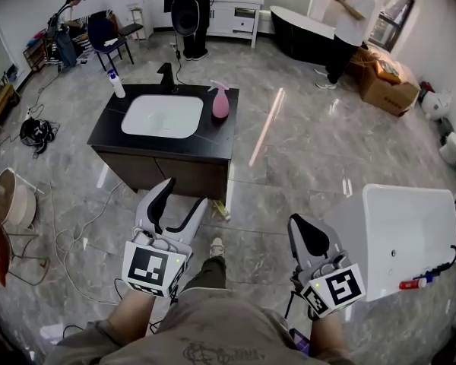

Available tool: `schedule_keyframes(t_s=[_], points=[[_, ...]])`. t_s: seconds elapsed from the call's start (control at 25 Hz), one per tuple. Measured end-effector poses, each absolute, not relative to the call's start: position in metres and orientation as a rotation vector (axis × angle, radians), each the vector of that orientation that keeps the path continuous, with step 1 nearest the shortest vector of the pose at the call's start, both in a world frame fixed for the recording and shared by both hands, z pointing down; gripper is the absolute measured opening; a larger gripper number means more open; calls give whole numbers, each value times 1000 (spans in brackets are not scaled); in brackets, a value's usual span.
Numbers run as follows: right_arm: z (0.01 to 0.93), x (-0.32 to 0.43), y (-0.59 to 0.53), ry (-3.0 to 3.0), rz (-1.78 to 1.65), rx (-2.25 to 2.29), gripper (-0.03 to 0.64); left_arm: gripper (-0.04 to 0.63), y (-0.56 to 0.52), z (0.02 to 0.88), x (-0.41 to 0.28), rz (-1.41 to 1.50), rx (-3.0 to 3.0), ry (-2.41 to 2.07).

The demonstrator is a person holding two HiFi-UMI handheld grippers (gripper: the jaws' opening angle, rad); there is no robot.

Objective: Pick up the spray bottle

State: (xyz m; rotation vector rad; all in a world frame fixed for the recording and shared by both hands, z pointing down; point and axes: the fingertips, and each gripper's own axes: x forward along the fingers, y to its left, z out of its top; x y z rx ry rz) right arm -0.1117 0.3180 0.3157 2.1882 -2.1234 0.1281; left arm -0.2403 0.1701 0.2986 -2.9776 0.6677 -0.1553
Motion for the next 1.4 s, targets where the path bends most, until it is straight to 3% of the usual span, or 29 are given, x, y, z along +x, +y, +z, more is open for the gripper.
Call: schedule_keyframes(t_s=[0.64,1.4], points=[[304,-1,123,-2105,145,2185,28,249,-13,290,-109,-148,-2976,554],[337,98,-9,-2206,211,2027,28,249,-119,336,-20,-298,-2979,683]])
